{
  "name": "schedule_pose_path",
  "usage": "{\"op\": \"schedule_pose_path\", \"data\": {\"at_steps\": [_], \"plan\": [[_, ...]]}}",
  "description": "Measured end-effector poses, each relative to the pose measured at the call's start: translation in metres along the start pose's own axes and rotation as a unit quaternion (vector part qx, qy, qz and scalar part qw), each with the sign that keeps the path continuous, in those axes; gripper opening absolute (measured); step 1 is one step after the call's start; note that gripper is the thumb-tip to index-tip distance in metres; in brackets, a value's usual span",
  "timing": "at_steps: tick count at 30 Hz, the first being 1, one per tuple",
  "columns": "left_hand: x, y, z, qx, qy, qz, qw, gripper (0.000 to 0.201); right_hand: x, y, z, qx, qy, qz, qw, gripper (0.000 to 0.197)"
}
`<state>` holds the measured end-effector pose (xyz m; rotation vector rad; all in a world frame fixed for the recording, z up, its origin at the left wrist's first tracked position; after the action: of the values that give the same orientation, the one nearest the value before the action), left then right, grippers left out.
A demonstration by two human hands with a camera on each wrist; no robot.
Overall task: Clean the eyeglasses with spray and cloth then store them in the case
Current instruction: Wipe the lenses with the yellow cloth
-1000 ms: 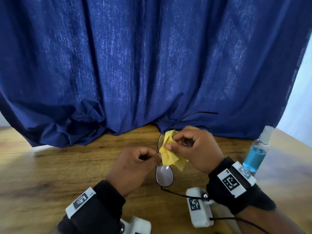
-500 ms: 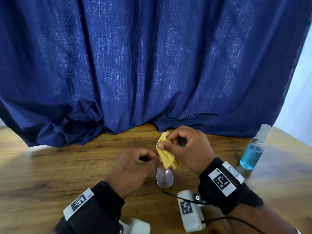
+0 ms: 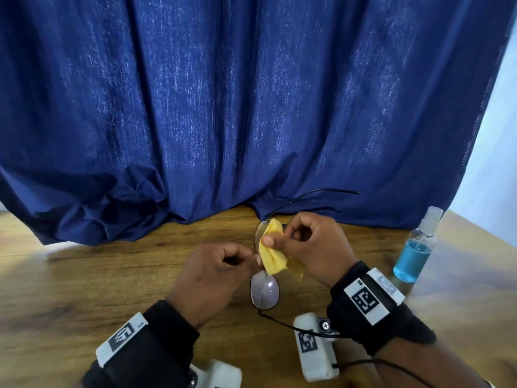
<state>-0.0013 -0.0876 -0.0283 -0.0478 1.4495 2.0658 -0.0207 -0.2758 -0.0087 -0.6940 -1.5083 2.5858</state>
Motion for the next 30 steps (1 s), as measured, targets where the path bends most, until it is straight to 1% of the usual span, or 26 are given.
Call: {"op": "schedule_pose_path", "data": {"at_steps": [2,3,6,8,11,14,16,19,22,24,25,28,30], "plan": [[-0.001,0.000,0.001,-0.008,-0.002,0.004,1.000,0.015,0.003,-0.002,-0.008,0.001,-0.031,0.004,1.000,0.042],[0.000,0.000,-0.001,-0.011,-0.009,0.006,1.000,0.016,0.004,-0.004,-0.009,0.002,-0.032,0.010,0.999,0.045],[0.004,0.001,-0.009,0.000,-0.026,0.009,1.000,0.019,0.001,-0.001,-0.001,0.006,0.011,0.004,1.000,0.051],[0.003,0.000,-0.007,0.002,-0.019,0.015,1.000,0.016,-0.003,0.005,0.005,0.008,0.032,-0.010,0.999,0.051],[0.001,-0.002,-0.001,0.010,0.000,0.022,1.000,0.016,-0.002,0.004,0.002,0.016,0.014,-0.006,1.000,0.048],[0.003,0.001,-0.003,-0.003,-0.007,0.019,1.000,0.016,0.005,-0.006,-0.007,-0.005,-0.001,0.020,1.000,0.045],[0.004,0.002,-0.007,-0.004,-0.013,0.019,1.000,0.016,0.004,-0.008,-0.006,-0.011,0.019,0.033,0.999,0.044],[0.003,0.001,-0.007,-0.002,-0.007,0.014,1.000,0.017,0.000,0.000,0.002,-0.012,0.055,0.024,0.998,0.044],[0.002,0.002,-0.004,0.005,-0.002,0.013,1.000,0.017,0.001,-0.001,-0.001,-0.010,0.036,0.029,0.999,0.041],[0.002,0.003,-0.003,0.011,-0.001,0.013,1.000,0.021,0.005,-0.008,-0.008,-0.010,0.015,0.052,0.999,0.036],[0.002,0.004,-0.004,0.009,-0.005,0.012,1.000,0.023,0.005,-0.010,-0.008,-0.009,0.017,0.060,0.998,0.034],[0.002,0.005,-0.007,-0.002,-0.016,0.006,1.000,0.018,0.002,-0.007,0.002,-0.005,0.063,0.044,0.997,0.034],[0.002,0.003,-0.006,-0.006,-0.011,0.005,1.000,0.017,0.000,-0.002,0.008,-0.005,0.072,0.027,0.997,0.034]]}}
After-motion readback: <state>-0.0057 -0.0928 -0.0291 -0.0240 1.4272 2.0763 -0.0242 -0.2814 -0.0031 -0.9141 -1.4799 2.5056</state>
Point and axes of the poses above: each hand's wrist, its own x-axis away from the middle knuckle, its own z-axis out of the back of the hand, y = z × x, the point moved 7 cm from there along -x, towards the middle knuckle, and after that the axes turned 7 degrees about -z, right-handed, at the moved point
